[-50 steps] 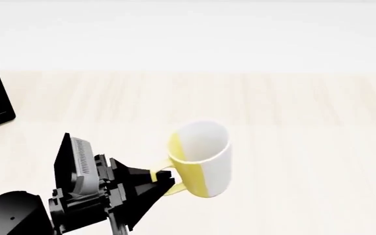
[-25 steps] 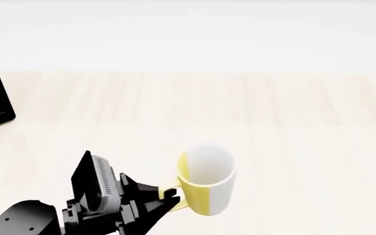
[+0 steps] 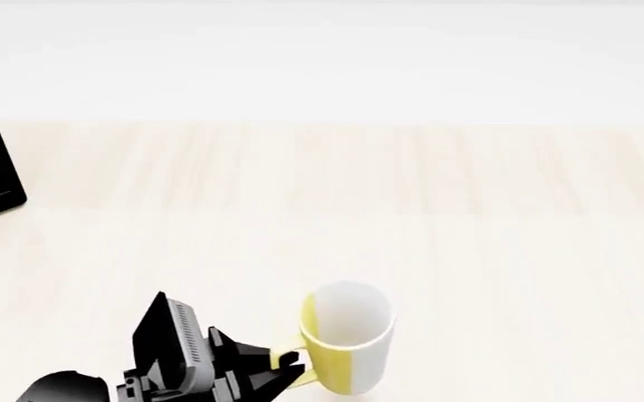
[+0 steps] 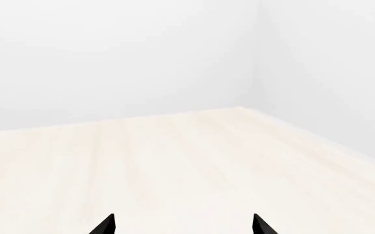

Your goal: Put the yellow and white mug to the front of the white mug.

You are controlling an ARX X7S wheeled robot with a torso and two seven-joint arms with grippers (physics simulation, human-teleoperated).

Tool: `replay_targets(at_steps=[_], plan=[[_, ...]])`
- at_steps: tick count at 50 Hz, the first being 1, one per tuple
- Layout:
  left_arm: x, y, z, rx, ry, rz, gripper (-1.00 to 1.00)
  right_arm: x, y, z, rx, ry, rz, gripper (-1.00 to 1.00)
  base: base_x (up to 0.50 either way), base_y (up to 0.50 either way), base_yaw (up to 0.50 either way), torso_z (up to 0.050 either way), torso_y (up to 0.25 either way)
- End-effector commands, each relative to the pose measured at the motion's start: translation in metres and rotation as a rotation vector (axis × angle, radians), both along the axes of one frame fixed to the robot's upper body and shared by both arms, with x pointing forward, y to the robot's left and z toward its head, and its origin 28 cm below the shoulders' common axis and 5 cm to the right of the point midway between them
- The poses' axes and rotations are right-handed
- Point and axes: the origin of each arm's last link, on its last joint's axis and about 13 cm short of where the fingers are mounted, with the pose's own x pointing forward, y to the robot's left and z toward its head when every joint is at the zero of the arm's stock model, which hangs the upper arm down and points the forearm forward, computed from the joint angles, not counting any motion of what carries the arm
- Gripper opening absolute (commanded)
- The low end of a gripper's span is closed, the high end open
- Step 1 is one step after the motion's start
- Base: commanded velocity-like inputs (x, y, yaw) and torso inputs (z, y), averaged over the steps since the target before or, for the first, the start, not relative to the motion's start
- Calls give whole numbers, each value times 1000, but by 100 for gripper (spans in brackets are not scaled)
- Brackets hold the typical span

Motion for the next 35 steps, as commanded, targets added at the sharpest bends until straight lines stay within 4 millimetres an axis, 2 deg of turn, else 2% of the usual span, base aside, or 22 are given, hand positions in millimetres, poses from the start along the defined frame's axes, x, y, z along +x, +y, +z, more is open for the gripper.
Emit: replay_targets(at_steps=[1,35], plan=[[-2,-1,-11,-12,8,4,-100,0,1,0,-2,-1,1,100,0,0,0,0,0],[-11,0,-23,24,16,30,-100,-1,1,2,-1,-10,5,100,0,0,0,0,0]])
